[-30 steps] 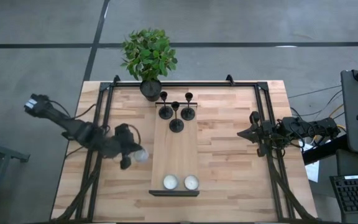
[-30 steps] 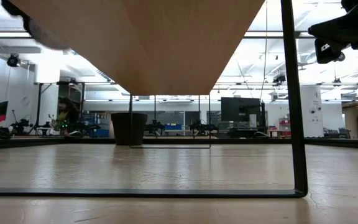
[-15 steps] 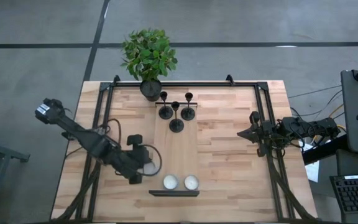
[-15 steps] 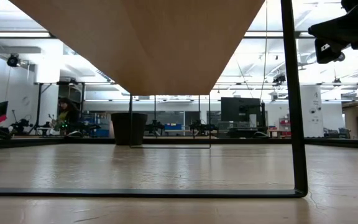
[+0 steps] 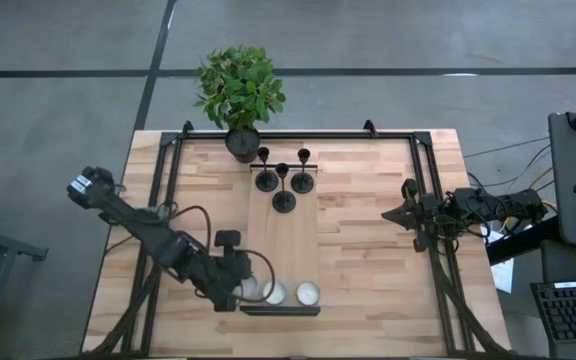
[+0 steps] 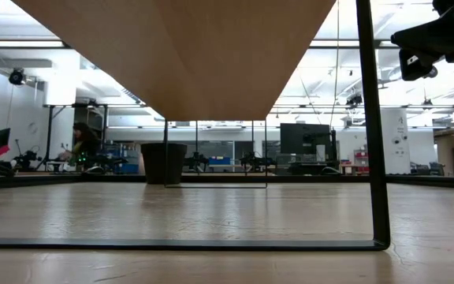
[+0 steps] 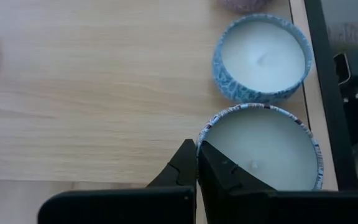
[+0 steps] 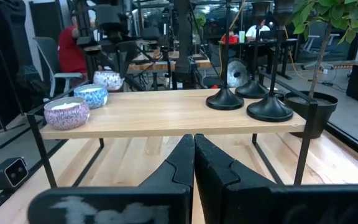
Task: Pick & Place candle stick holders
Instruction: Put the white scented candle on the shelf aligned with the blue scented candle
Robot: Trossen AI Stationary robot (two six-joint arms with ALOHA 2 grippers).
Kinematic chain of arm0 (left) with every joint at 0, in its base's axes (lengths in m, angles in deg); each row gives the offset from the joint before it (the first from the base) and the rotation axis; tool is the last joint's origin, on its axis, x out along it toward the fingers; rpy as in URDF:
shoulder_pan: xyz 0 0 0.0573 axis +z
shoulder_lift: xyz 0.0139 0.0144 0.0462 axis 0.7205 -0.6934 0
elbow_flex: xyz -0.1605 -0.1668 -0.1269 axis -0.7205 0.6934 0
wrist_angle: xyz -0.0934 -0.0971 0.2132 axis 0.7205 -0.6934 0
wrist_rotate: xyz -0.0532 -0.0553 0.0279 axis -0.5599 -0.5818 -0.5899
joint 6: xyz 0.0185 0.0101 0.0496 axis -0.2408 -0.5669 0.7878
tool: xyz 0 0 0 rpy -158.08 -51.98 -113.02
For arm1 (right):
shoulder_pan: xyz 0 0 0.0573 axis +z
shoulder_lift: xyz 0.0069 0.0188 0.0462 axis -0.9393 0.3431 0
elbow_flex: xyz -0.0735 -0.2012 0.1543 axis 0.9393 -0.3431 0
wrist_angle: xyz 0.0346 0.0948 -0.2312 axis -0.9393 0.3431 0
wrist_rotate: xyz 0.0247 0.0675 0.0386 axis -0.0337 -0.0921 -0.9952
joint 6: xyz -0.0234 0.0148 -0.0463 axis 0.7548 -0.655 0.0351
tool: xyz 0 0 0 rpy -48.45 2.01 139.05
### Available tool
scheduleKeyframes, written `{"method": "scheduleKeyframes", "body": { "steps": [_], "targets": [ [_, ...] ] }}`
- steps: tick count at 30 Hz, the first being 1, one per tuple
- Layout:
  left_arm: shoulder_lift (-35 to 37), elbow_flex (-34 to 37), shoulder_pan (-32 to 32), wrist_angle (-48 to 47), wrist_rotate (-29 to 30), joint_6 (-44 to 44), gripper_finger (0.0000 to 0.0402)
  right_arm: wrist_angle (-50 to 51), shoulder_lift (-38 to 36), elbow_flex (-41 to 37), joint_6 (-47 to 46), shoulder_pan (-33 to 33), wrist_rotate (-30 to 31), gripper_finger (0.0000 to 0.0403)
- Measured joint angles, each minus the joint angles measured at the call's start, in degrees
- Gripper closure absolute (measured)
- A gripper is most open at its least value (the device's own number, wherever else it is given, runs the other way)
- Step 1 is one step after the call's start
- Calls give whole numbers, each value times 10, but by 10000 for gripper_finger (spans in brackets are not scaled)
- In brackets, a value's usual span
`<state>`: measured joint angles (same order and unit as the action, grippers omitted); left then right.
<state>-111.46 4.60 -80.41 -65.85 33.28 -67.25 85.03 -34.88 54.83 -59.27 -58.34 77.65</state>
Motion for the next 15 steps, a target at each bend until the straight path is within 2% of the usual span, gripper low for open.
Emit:
{"method": "scheduleKeyframes", "body": {
  "steps": [15],
  "targets": [
    [-48,-20,-6,16,-6,-4,401,0,0,0,0,0,0,394]
  ]
}}
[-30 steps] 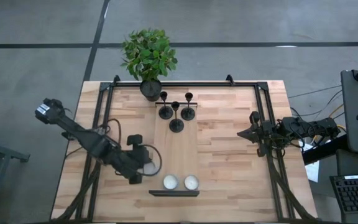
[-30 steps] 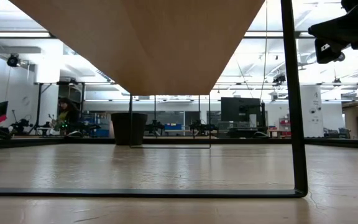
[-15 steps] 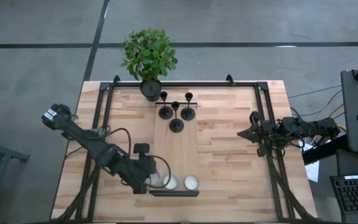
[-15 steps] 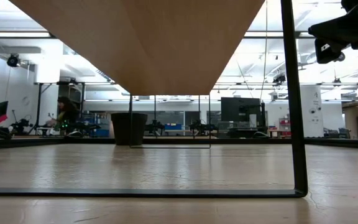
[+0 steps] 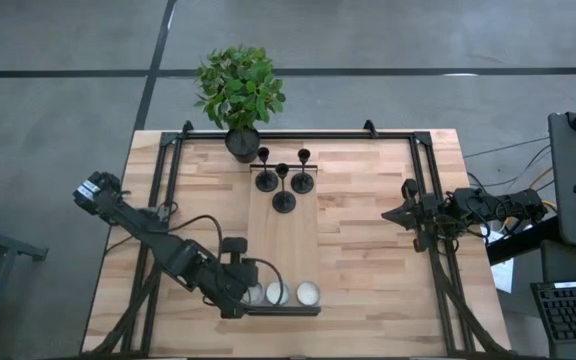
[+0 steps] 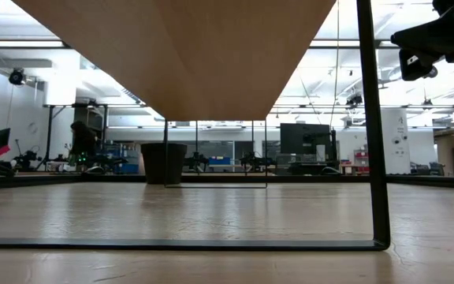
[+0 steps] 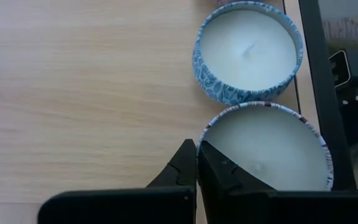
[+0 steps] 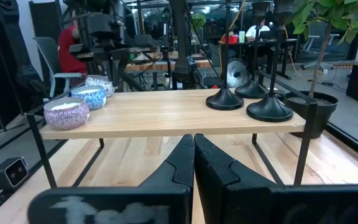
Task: Pick & Place candle stick holders
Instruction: Put the white scented candle on the shelf aligned with the blue scented candle
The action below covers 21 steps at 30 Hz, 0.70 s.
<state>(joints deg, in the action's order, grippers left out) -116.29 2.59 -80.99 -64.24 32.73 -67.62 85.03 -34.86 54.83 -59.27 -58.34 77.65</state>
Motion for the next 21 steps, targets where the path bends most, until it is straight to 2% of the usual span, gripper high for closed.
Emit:
{"method": "scheduleKeyframes", "body": {
  "steps": [15,21],
  "targets": [
    [-13,-12,-1,26,13,19,401,0,0,0,0,0,0,394],
    [-13,-12,-1,21,-8,15,393,0,0,0,0,0,0,394]
  ]
}}
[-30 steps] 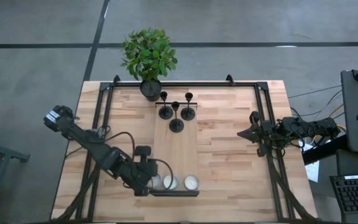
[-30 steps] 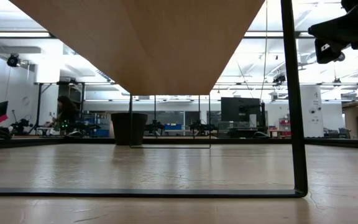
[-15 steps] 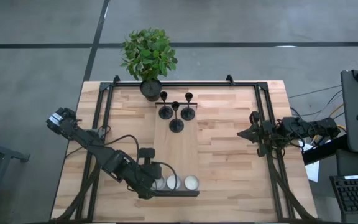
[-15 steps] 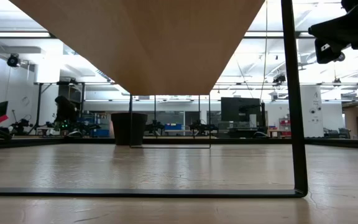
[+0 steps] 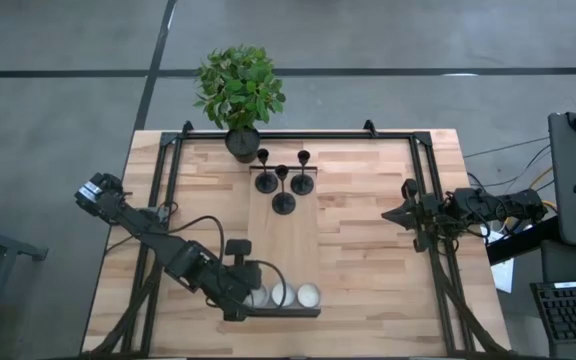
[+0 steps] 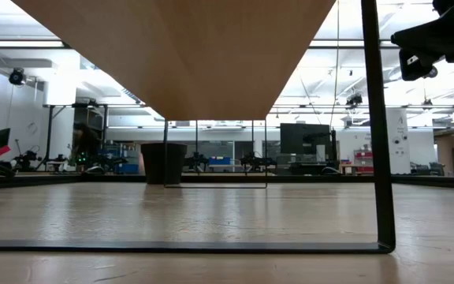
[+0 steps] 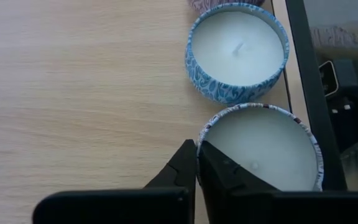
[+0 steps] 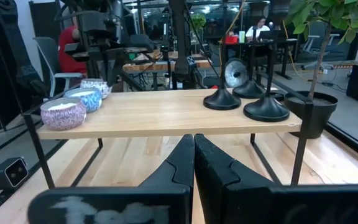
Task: Pick & Place candle stick holders
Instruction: Put the white scented candle on the shelf aligned with the blue scented candle
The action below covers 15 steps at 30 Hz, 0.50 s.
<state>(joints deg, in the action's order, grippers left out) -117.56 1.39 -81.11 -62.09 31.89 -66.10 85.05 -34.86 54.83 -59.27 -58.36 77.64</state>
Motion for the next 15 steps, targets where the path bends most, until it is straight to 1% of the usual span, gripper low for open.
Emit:
{"method": "scheduleKeyframes", "body": {
  "steps": [9,15],
  "targets": [
    [0,0,-1,-1,-5,0,372,0,0,0,0,0,0,394],
    [0,-1,-2,-1,-2,0,341,0,0,0,0,0,0,394]
  ]
}}
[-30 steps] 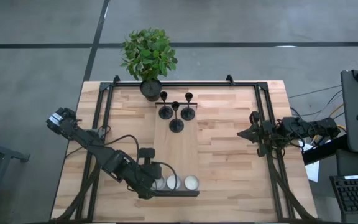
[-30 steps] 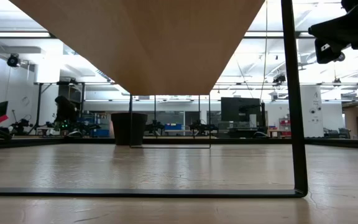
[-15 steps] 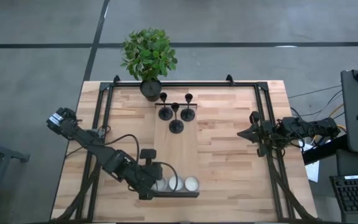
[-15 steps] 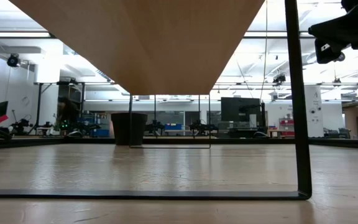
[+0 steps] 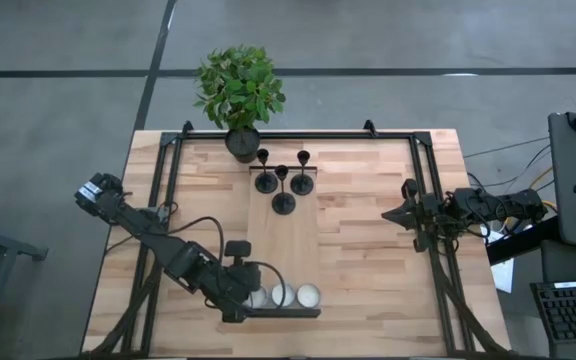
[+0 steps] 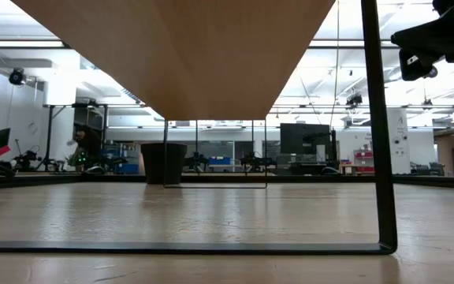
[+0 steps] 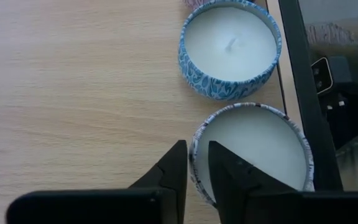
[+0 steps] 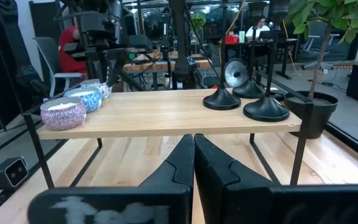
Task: Pick & Place candle stick holders
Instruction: Put the white scented candle on the shelf aligned with the blue scented candle, then return to Home Position
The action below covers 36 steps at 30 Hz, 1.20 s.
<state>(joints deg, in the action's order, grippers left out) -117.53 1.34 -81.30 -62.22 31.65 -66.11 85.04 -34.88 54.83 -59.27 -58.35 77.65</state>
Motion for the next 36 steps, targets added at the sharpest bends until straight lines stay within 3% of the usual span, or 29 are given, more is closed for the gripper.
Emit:
{"method": "scheduleKeyframes", "body": {
  "steps": [6,12,16,20,25,31,36],
  "targets": [
    [18,0,0,-2,2,19,309,0,0,0,0,0,0,394],
    [59,0,0,-13,33,33,305,0,0,0,0,0,0,394],
    [85,19,-2,-43,98,34,323,0,0,0,0,0,0,394],
    [120,69,0,-26,122,41,377,0,0,0,0,0,0,394],
    [180,168,1,112,121,113,394,0,0,0,0,0,0,394],
    [287,345,10,321,108,246,399,0,0,0,0,0,0,394],
    [404,485,30,457,33,277,400,0,0,0,0,0,0,394]
  ]
}}
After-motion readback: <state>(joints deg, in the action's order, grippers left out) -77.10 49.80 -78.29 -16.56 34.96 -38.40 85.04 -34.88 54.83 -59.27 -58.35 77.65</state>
